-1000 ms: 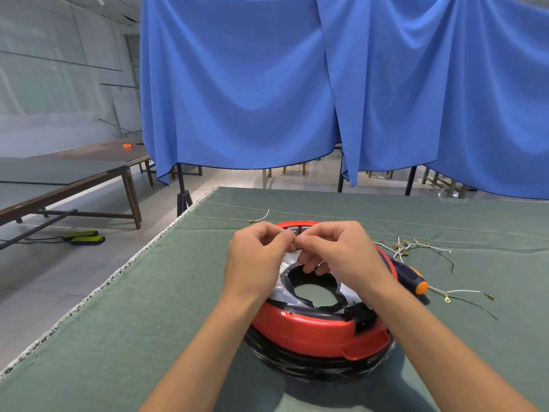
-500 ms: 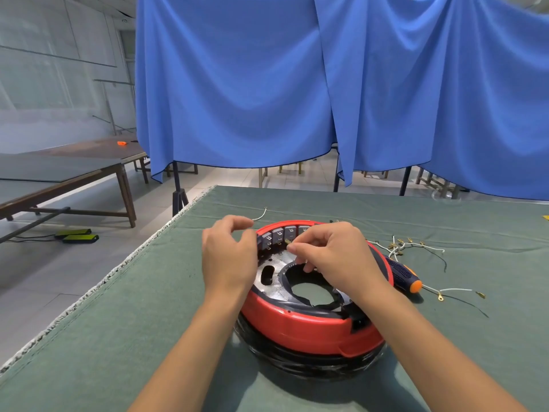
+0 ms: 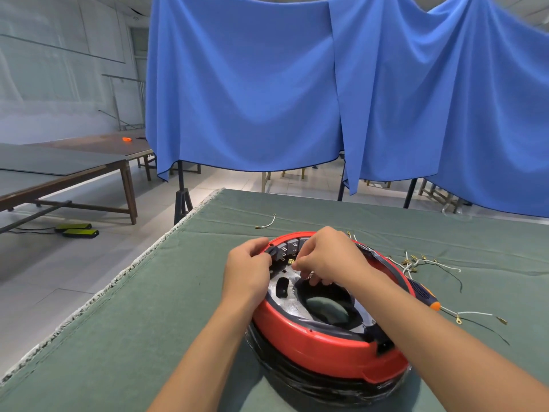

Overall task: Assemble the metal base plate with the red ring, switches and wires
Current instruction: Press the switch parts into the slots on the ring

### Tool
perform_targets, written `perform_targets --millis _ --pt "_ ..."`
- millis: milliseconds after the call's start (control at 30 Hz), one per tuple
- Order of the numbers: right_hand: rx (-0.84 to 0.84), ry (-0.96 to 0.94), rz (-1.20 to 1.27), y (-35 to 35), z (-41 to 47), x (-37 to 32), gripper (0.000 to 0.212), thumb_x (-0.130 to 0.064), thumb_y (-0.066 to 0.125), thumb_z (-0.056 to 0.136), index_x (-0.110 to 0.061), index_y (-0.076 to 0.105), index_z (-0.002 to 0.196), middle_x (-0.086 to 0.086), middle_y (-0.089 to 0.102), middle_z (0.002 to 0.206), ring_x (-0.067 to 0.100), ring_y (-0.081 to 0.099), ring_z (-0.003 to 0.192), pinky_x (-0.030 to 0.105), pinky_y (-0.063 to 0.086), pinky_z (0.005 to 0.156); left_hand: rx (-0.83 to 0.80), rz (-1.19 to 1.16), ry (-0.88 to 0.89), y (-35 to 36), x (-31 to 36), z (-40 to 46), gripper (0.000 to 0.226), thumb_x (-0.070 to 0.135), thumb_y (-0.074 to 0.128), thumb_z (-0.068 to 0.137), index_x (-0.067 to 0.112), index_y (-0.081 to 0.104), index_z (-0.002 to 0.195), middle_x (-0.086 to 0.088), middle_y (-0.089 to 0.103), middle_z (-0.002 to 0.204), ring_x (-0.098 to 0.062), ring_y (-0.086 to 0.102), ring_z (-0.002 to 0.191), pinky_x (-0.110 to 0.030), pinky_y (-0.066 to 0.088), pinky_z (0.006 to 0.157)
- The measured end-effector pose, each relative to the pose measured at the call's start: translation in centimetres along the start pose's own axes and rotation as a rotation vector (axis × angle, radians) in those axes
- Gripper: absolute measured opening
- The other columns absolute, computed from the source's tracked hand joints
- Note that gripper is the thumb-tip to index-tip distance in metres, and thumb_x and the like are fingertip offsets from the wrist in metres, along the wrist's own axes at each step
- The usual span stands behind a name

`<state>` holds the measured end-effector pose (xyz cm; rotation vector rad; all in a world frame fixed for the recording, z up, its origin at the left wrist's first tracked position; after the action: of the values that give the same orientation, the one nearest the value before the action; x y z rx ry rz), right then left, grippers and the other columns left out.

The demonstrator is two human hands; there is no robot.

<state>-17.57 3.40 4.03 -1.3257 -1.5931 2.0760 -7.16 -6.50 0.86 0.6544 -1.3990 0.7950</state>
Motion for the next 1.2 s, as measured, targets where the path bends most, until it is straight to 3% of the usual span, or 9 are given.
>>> perform_targets --millis 167,200,300,367,467,600,767,933,1200 --pt "0.04 0.073 0.025 1.0 0.7 0.2 0.015 -0.027 0.069 0.083 -0.018 0.071 0.07 0.002 0.073 0.066 0.013 0.071 0.062 0.038 0.06 0.073 -0.016 -0.043 -0.036 -0.1 -0.3 0.3 0.046 -0.014 0.048 0.076 0.028 0.064 0.071 0.022 0.064 0.058 0.007 0.057 0.058 -0.007 0.046 0.058" --pt "0.041 0.081 0.05 1.2 0.7 0.3 0.016 -0.027 0.069 0.083 -0.018 0.071 0.07 0.002 0.072 0.066 0.013 0.071 0.062 0.039 0.059 0.074 -0.025 -0.043 -0.04 -0.1 -0.3 0.2 0.045 -0.014 0.048 0.075 0.027 0.063 0.072 0.021 0.064 0.061 0.006 0.057 0.06 -0.007 0.046 0.059" --pt "0.057 0.077 0.086 1.7 0.5 0.5 0.019 -0.028 0.07 0.082 -0.019 0.069 0.066 0.003 0.072 0.064 0.014 0.07 0.058 0.039 0.06 0.071 -0.078 -0.05 -0.04 0.3 -0.2 0.0 0.05 -0.015 0.048 0.073 0.018 0.066 0.106 0.006 0.067 0.088 -0.013 0.062 0.087 -0.026 0.05 0.085" --pt "0.077 0.073 0.102 1.8 0.4 0.4 0.02 -0.029 0.07 0.082 -0.021 0.068 0.064 0.002 0.071 0.063 0.014 0.069 0.056 0.038 0.059 0.069 -0.079 -0.088 -0.07 0.4 -0.4 0.0 0.057 -0.016 0.047 0.071 0.011 0.064 0.118 -0.004 0.068 0.102 -0.023 0.062 0.097 -0.038 0.048 0.091" --pt "0.128 0.067 0.108 1.5 0.3 0.4 0.022 -0.029 0.07 0.082 -0.022 0.066 0.062 -0.001 0.071 0.063 0.016 0.069 0.058 0.036 0.058 0.07 -0.058 -0.116 -0.105 0.3 -0.9 0.0 0.06 -0.015 0.047 0.069 0.012 0.065 0.12 -0.008 0.069 0.108 -0.029 0.063 0.103 -0.047 0.047 0.093" --pt "0.163 0.057 0.057 1.3 0.2 0.4 0.014 -0.029 0.072 0.081 -0.023 0.07 0.068 0.001 0.071 0.068 0.022 0.069 0.074 0.036 0.057 0.075 -0.047 -0.135 -0.106 0.4 -1.0 0.1 0.061 -0.015 0.046 0.068 0.011 0.065 0.119 -0.009 0.069 0.107 -0.031 0.063 0.103 -0.048 0.047 0.094" --pt "0.169 0.053 0.05 1.3 0.1 0.2 0.011 -0.028 0.071 0.082 -0.021 0.072 0.074 0.003 0.072 0.071 0.023 0.069 0.076 0.039 0.058 0.074 -0.039 -0.118 -0.104 0.3 -1.2 0.3 0.062 -0.015 0.048 0.067 0.011 0.065 0.12 -0.009 0.069 0.108 -0.03 0.063 0.103 -0.049 0.048 0.096" --pt "0.174 0.044 0.042 1.3 0.2 0.0 0.011 -0.028 0.071 0.082 -0.021 0.072 0.073 0.003 0.07 0.065 0.023 0.069 0.073 0.04 0.058 0.073 -0.034 -0.129 -0.086 0.3 -0.9 0.2 0.061 -0.016 0.048 0.067 0.008 0.064 0.121 -0.007 0.069 0.105 -0.024 0.063 0.1 -0.04 0.048 0.097" --pt "0.188 0.018 0.041 1.3 0.2 -0.1 0.015 -0.028 0.07 0.083 -0.022 0.07 0.069 0.002 0.071 0.067 0.022 0.069 0.069 0.036 0.057 0.074 -0.042 -0.144 -0.07 0.2 -0.6 0.0 0.057 -0.017 0.046 0.068 0.01 0.067 0.113 0.006 0.067 0.08 -0.008 0.06 0.072 -0.016 0.049 0.067"
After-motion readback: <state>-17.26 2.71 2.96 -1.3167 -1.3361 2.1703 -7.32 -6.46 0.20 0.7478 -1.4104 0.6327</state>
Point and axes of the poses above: each hand's wrist, its own z-axis towards the middle knuckle, its own y-axis out of the palm, x = y × z, the point moved 6 cm from there along z, towards the middle knuckle
